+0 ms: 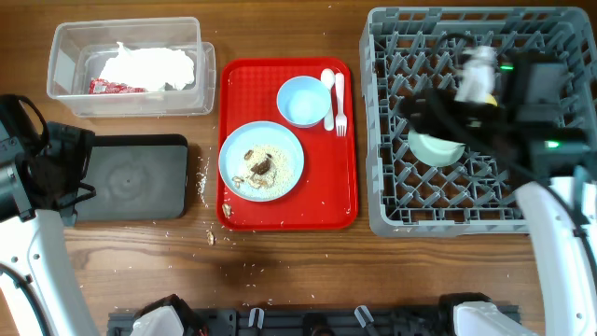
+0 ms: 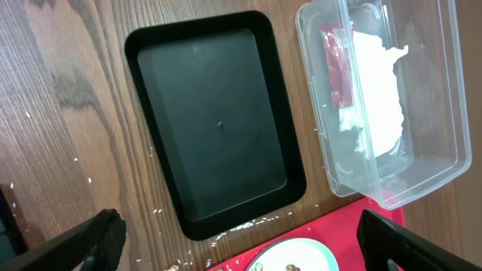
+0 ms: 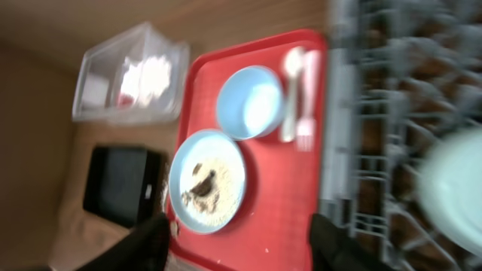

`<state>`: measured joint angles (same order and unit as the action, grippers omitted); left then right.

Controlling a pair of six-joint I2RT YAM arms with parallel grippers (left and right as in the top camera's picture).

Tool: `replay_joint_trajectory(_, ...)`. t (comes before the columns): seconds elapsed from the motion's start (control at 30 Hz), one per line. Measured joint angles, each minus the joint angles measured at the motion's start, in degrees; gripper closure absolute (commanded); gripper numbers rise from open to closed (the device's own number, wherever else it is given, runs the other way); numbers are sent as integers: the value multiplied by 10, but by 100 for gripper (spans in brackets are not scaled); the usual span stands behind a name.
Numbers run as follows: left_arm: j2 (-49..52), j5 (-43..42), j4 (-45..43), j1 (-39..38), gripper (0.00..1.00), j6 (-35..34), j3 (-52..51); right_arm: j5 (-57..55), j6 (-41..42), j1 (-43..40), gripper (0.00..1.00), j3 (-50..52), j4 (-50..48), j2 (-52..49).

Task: Sort waste into correct bins and load items into the dishwasher rack
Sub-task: 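Reach the right gripper to the light-blue bowl and grasp it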

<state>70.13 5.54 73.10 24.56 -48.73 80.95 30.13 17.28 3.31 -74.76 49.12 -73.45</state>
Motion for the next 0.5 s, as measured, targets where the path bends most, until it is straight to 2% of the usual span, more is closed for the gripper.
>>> replay_joint_trajectory(0.1,0,0,0,0,0,0,0,-48,11,107,24,-83,15,-50)
replay_joint_trajectory(0.17,0,0,0,0,0,0,0,-93,9,176,24,-202,70,-137)
replay_joint_trajectory(0.3,1,0,0,0,0,0,0,-156,-5,227,26,-381,164,-288)
replay_joint_trajectory(0.37,1,0,0,0,0,0,0,-183,-11,242,34,-450,174,-369)
replay_joint_trajectory(0.4,1,0,0,0,0,0,0,-200,-11,248,46,-473,159,-413)
replay_joint_trajectory(0.43,0,0,0,0,0,0,0,-211,-12,252,52,-481,143,-443)
replay_joint_trajectory(0.5,1,0,0,0,0,0,0,-229,-5,257,56,-482,118,-496)
